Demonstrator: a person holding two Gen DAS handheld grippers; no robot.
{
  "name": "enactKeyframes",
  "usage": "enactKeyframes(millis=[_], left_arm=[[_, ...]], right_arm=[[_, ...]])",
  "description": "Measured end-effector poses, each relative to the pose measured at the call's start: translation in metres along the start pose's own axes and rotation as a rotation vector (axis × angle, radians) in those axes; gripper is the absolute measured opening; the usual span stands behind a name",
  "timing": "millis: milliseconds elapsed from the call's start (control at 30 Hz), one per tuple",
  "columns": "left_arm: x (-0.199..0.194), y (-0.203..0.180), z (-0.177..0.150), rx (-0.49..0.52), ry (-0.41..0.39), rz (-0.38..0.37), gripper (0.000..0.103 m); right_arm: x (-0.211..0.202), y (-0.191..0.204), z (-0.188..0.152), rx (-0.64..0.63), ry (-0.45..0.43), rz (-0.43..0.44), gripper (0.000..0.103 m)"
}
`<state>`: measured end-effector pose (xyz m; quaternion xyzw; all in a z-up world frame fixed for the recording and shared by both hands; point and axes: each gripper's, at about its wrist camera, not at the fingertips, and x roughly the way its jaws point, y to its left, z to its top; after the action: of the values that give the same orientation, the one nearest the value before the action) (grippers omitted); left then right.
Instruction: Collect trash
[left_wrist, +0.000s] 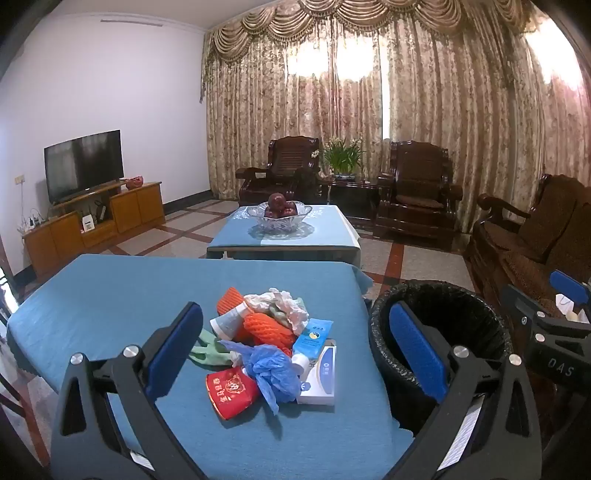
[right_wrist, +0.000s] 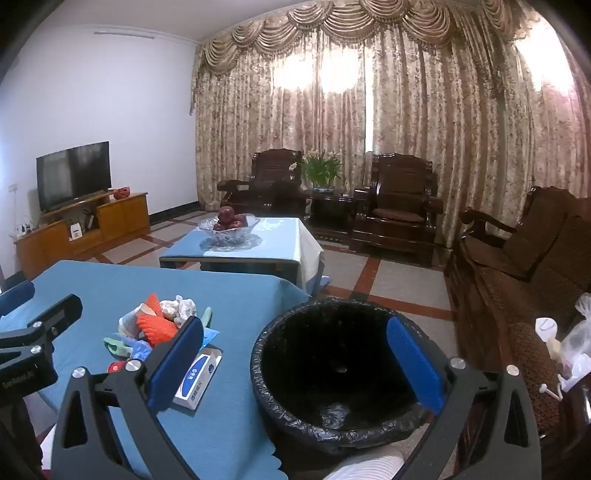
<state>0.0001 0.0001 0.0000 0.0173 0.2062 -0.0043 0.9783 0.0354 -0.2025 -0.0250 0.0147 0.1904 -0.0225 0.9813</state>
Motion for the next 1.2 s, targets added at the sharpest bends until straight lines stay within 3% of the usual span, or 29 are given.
enactKeyframes(millis=[1200], left_arm=[[-0.0006,0.0005,-0.0002,-0.002,-0.014,0.001,0.098]], right_arm=[[0.0003,0.0007,-0.0011,-0.003,-0.001,-0.001,0.097]])
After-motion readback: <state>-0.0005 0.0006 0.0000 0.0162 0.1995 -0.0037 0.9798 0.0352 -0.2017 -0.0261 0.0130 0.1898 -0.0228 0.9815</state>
